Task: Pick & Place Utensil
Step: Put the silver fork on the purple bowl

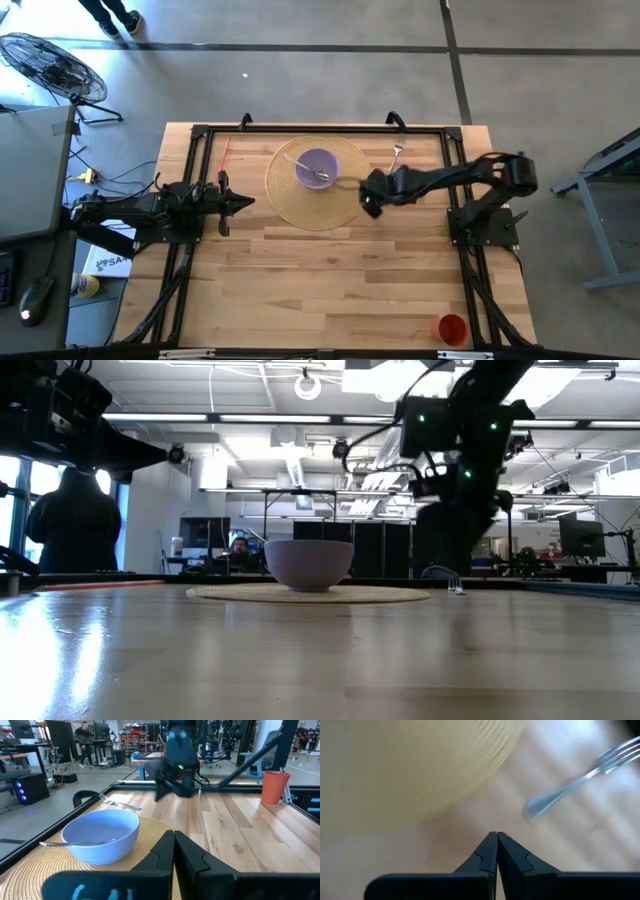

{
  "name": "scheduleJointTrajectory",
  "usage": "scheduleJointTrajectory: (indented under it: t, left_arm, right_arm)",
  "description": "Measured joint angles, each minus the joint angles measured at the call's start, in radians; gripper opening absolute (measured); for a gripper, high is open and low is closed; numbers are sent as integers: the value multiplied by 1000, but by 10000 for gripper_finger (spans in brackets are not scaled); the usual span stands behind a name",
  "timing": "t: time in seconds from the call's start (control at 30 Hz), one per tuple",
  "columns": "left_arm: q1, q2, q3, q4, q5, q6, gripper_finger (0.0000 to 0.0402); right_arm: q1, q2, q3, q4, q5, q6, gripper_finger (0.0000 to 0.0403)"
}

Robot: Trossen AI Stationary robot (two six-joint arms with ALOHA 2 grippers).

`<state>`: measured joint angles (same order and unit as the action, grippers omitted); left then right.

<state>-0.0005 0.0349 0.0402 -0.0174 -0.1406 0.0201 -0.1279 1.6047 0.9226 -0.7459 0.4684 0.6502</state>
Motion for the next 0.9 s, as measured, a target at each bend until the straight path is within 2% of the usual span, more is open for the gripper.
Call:
scheduleJointTrajectory:
  t: [0.17, 0.37, 0.53, 0.67, 0.9]
  left_arm:
    - [0, 0, 0, 0, 0, 0, 1]
    - [0, 0, 0, 0, 0, 0, 1]
    - [0, 0, 0, 0, 0, 0, 1]
    - [0, 0, 0, 0, 0, 0, 1]
    - [0, 0, 0, 0, 0, 0, 1]
  right_arm:
    - [-96, -73, -32, 127, 73, 62, 6]
    - [-167, -62, -115, 280, 12, 74, 7]
    - [-188, -40, -204, 336, 48, 92, 7]
    - [-193, -37, -275, 445, 40, 109, 7]
    - [-193, -38, -323, 498, 43, 109, 6]
